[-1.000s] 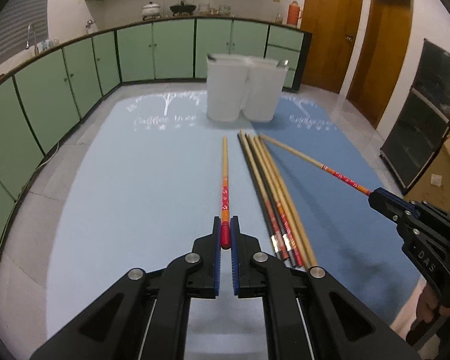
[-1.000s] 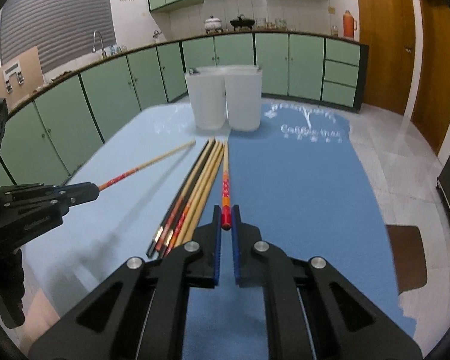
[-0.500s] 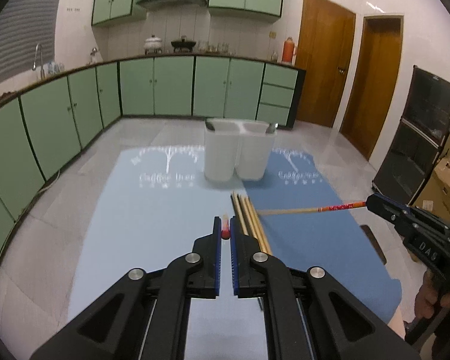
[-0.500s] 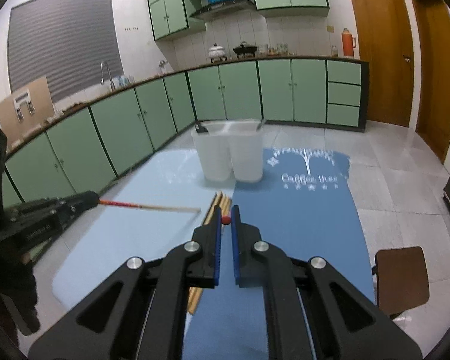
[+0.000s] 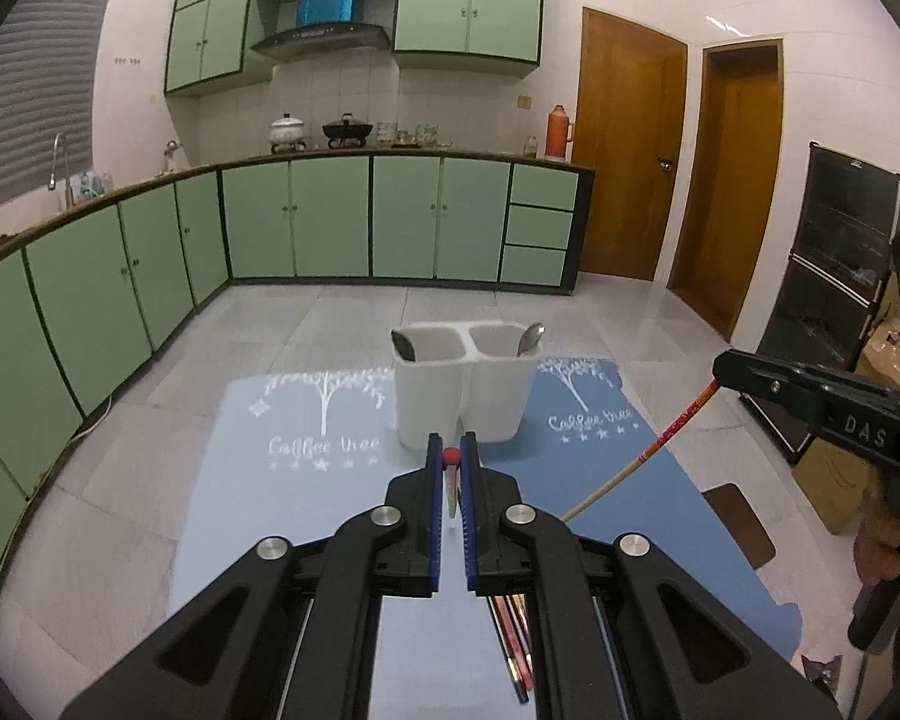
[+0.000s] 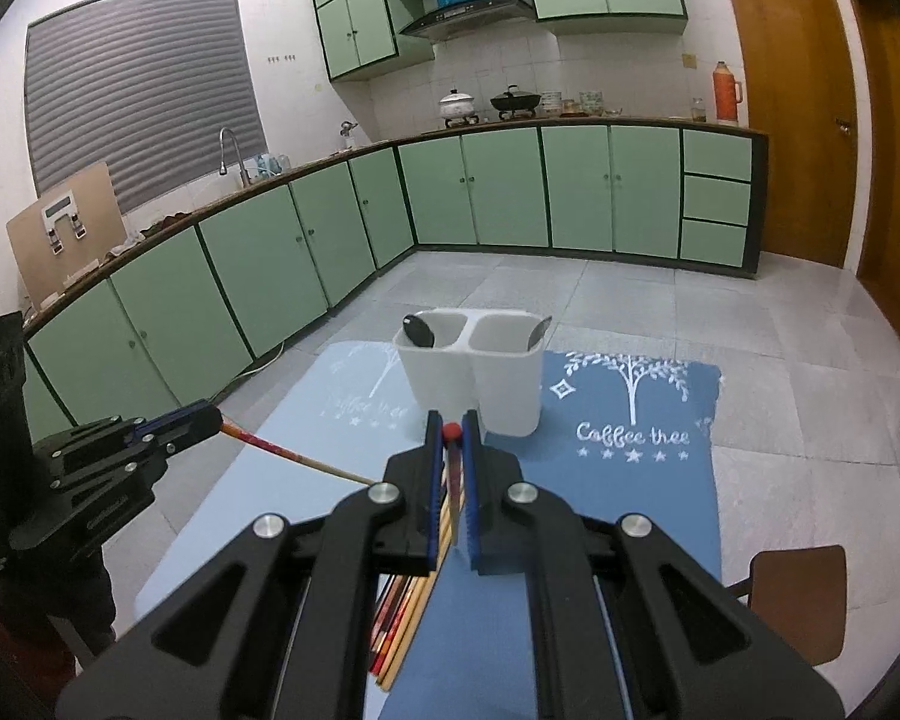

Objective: Organize utensils
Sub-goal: 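Lift both chopsticks, insert them into the white holder and open both grippers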

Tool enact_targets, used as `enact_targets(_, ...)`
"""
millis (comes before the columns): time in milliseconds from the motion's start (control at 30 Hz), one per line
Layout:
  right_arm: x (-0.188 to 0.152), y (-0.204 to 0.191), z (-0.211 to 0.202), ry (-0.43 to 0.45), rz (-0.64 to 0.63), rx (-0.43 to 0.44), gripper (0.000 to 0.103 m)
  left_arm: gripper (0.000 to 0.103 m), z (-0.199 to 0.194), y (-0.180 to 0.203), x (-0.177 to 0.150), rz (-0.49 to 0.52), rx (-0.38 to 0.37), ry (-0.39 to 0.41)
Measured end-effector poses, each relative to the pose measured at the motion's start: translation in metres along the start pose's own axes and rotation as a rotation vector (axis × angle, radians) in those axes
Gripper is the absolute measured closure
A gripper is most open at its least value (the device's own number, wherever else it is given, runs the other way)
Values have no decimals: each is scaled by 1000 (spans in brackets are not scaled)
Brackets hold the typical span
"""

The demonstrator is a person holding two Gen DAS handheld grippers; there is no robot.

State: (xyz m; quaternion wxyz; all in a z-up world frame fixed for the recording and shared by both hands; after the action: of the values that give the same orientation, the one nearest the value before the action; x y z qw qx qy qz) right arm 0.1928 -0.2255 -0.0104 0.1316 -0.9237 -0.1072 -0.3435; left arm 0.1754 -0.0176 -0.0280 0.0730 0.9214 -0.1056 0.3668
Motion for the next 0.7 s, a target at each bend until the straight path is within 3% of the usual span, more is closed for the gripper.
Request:
enact_targets(200, 30, 11, -20, 64, -6, 8, 98, 98, -15, 1, 22, 19, 1, 62)
enact_targets(433, 85, 24, -46, 204, -9, -10, 98, 98, -40, 3, 61, 34, -5, 179)
enact_targets(567, 118, 31, -37, 249, -8, -39, 98, 98, -33, 4, 88, 42, 6, 210)
enact_targets(700, 142, 38, -7, 234, -18, -78, 98, 98, -10, 4, 108, 48, 23, 189)
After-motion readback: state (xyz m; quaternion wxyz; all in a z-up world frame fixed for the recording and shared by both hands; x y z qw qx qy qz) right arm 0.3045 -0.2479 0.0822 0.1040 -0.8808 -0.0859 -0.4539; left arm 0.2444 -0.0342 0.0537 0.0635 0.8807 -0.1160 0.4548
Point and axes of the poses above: each gripper's, at about its wrist camera, not at the fingertips, and z roughly the way its jaws point, y to its right, x to its top, the point moved 1 cm from there along z, roughly the way its jaws point, and after that the axes turned 14 degrees about -y, right-handed, at the moved point
